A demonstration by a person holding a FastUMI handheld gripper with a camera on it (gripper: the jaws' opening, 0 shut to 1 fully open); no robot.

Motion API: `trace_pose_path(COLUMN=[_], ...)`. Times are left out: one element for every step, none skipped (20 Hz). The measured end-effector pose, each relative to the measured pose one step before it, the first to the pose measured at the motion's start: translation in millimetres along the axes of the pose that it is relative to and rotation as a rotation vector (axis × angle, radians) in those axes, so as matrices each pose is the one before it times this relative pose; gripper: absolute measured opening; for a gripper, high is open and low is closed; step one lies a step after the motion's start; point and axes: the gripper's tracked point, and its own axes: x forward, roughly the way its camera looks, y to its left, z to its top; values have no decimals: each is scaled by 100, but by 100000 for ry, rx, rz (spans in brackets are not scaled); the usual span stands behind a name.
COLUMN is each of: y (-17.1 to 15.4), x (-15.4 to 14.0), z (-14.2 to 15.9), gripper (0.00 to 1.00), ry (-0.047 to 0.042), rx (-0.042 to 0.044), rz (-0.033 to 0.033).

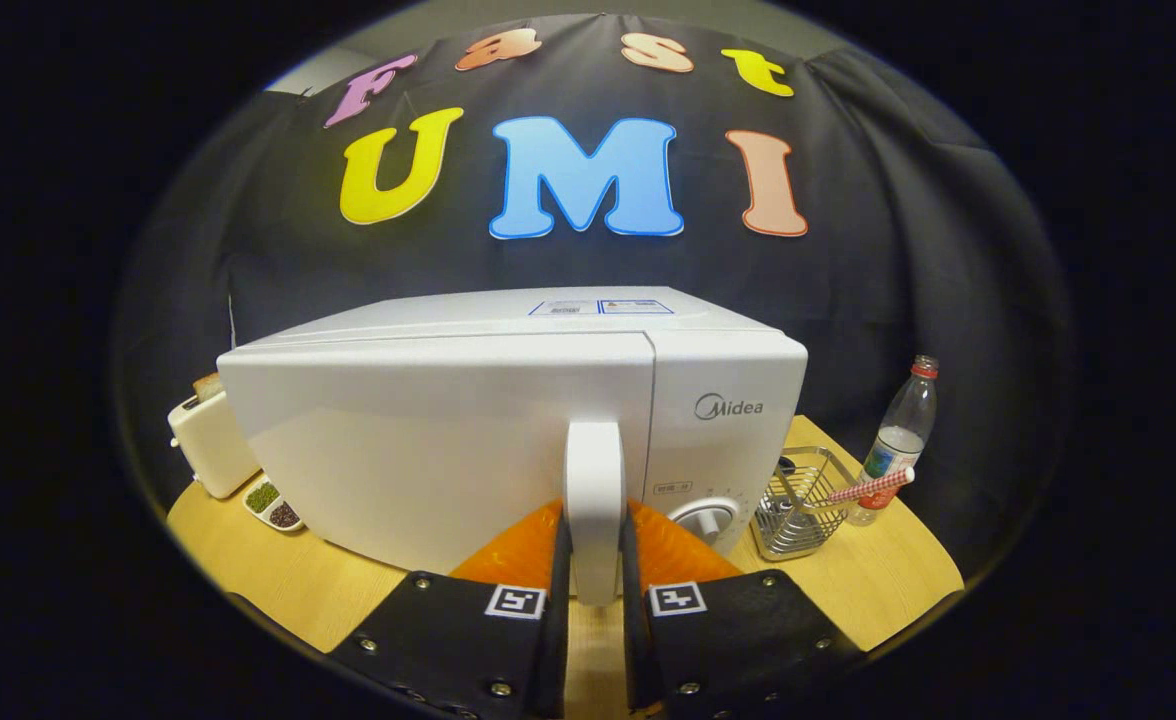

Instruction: Open the microwave, put the food inside, and close the microwave door.

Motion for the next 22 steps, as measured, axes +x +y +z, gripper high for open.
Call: trace_pose_path(y=[-45,266,31,-24,-51,-61,53,153,276,412,188,-9,165,287,347,441,434,601,546,516,605,664], x=[-163,24,-129,-78,-67,-39,-228,-619,-777,-919,-708,-493,-520,-614,-651,-764,-652,-788,-788,-859,-754,-669], z=[84,-165,73,-16,75,-103,-96,-427,-352,-22,-337,-365,-247,-338,-208,-384,-324,-355,-313,-416,-315,-459], gripper=[23,17,17,17,17,17,17,17,17,17,17,17,17,17,17,17,18,19,21,22,22,23], ry=[41,1234,292,721,264,597,1156,-367,-997,-1096,702,210,871,543,935,758,1028,1122,711,465,470,292], rx=[-111,-447,262,31,-173,154,679,-379,-2556,-2395,-647,965,806,671,116,-17,100,133,-105,-515,-1060,-1382], rz=[1360,1101,875,119,-619,-839,-621,-362,-31,-5,156,-198,-99,-173,273,813,1261,1861,1612,1420,1126,712])
